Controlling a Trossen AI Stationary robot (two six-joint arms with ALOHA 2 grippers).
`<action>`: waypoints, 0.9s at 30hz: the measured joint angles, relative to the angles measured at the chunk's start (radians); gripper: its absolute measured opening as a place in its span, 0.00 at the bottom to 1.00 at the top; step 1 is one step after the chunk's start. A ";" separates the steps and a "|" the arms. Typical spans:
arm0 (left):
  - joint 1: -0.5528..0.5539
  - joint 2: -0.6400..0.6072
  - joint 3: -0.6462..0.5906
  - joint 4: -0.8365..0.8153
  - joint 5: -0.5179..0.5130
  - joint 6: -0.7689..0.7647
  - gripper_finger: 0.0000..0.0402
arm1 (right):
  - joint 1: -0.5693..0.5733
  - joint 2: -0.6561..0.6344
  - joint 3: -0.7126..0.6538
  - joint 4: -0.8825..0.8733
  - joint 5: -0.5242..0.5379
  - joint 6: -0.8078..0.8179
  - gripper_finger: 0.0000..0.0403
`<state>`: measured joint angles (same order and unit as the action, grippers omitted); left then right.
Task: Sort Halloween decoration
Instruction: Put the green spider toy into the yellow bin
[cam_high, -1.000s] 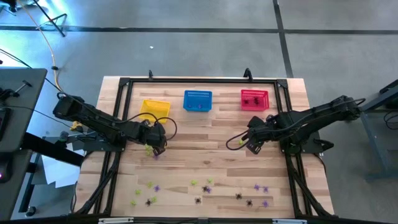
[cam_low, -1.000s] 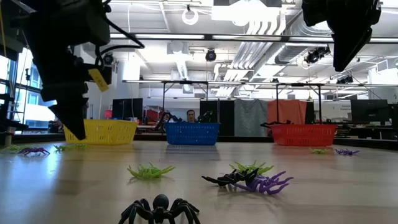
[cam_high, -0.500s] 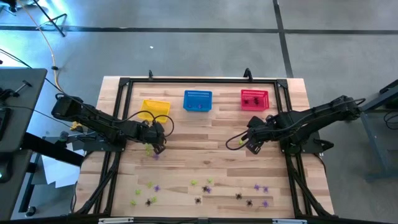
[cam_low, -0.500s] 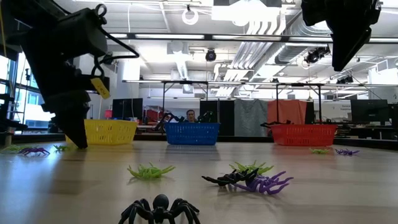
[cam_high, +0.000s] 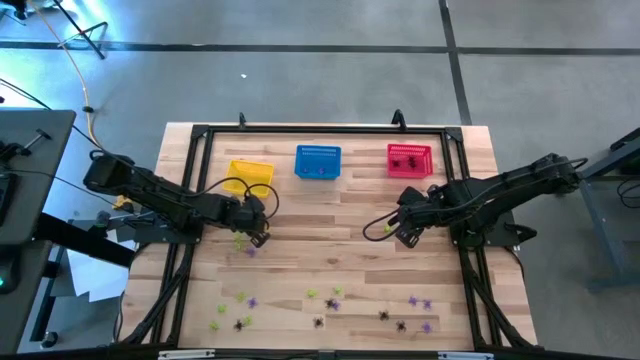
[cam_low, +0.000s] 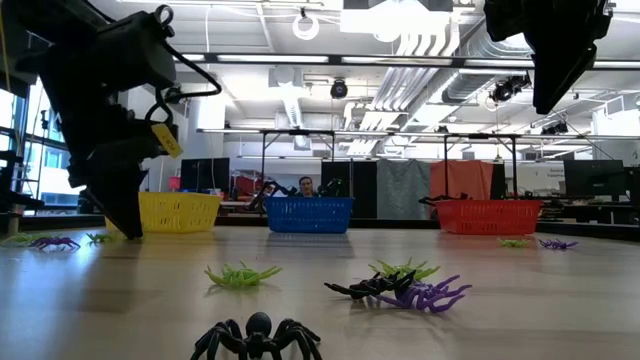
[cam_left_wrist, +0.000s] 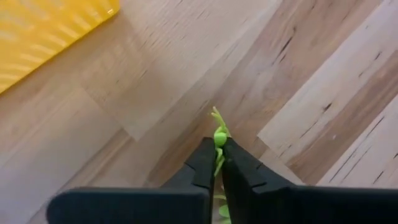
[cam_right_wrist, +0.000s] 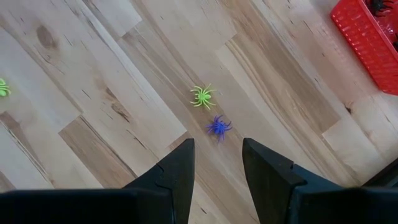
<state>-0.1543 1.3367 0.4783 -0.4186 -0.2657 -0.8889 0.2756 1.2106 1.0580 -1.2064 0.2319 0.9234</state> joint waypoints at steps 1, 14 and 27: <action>-0.001 0.000 0.007 -0.003 0.000 0.001 0.02 | 0.000 0.000 0.000 0.000 0.000 0.000 0.32; -0.003 0.003 0.219 -0.193 -0.070 0.108 0.00 | 0.000 0.000 0.000 0.000 0.000 0.000 0.32; 0.089 0.001 0.425 -0.678 -0.354 0.223 0.00 | 0.000 0.000 0.000 0.001 0.000 0.000 0.32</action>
<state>-0.0654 1.3376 0.9031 -1.0966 -0.6197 -0.6657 0.2756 1.2106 1.0580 -1.2057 0.2321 0.9234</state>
